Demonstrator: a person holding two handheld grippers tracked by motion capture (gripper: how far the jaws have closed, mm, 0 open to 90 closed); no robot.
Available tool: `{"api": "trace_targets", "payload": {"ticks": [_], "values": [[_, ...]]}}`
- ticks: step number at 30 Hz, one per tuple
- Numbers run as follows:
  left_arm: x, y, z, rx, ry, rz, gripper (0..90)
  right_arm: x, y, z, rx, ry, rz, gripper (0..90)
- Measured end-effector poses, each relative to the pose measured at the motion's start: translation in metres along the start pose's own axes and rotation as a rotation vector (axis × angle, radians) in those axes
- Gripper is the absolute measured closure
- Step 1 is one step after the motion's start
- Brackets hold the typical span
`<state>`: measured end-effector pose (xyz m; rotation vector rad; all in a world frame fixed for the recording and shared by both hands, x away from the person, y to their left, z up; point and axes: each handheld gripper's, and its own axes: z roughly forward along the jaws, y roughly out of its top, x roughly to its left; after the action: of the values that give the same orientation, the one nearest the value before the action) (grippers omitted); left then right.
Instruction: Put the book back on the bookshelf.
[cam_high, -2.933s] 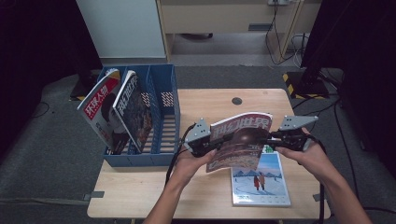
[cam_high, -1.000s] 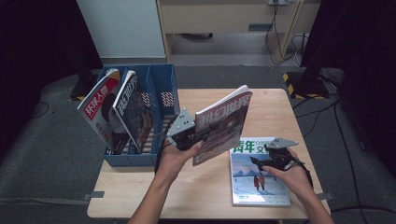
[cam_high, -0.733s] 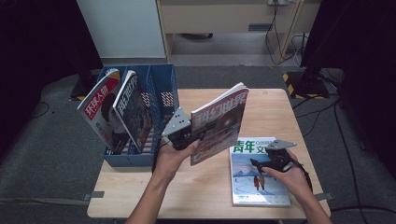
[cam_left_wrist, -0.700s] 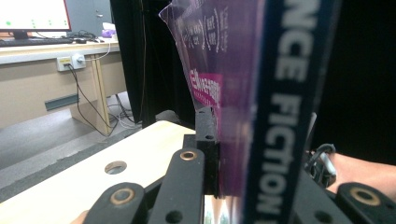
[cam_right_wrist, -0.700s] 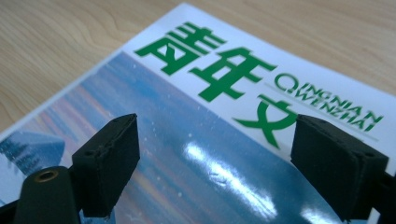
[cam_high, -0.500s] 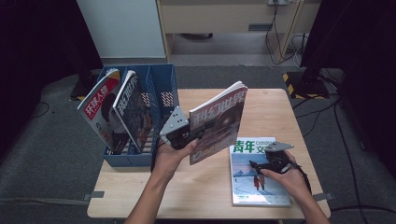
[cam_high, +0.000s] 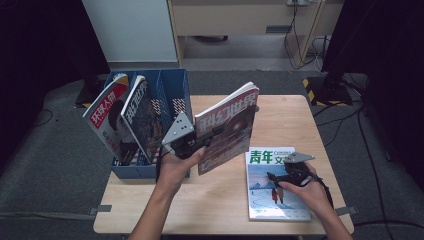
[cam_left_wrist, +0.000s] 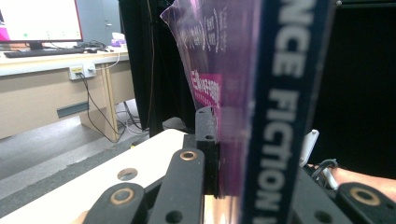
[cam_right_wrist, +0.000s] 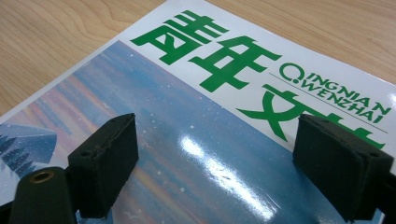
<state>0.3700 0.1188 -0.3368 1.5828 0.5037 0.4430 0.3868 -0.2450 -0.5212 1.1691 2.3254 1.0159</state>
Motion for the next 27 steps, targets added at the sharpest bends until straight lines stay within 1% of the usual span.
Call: {"api": "trace_targets", "payload": {"ticks": [5, 12, 19, 23, 27], "values": [[0.004, 0.003, -0.010, -0.013, 0.017, -0.004, 84.0, 0.000, 0.000, 0.000, -0.001, -0.001, 0.000, 14.3], [0.011, 0.004, -0.023, -0.014, 0.038, -0.003, 84.0, 0.000, 0.000, 0.000, -0.001, -0.001, 0.000, 14.3], [0.017, 0.009, -0.041, -0.028, 0.071, -0.006, 84.0, 0.000, 0.000, 0.000, -0.001, -0.001, 0.000, 14.3], [0.020, 0.012, -0.050, -0.029, 0.086, 0.000, 84.0, 0.000, 0.000, 0.000, -0.001, -0.001, 0.000, 14.3], [0.026, 0.013, -0.059, -0.029, 0.111, -0.005, 84.1, 0.000, 0.000, 0.000, -0.003, -0.003, 0.001, 14.3]]}}
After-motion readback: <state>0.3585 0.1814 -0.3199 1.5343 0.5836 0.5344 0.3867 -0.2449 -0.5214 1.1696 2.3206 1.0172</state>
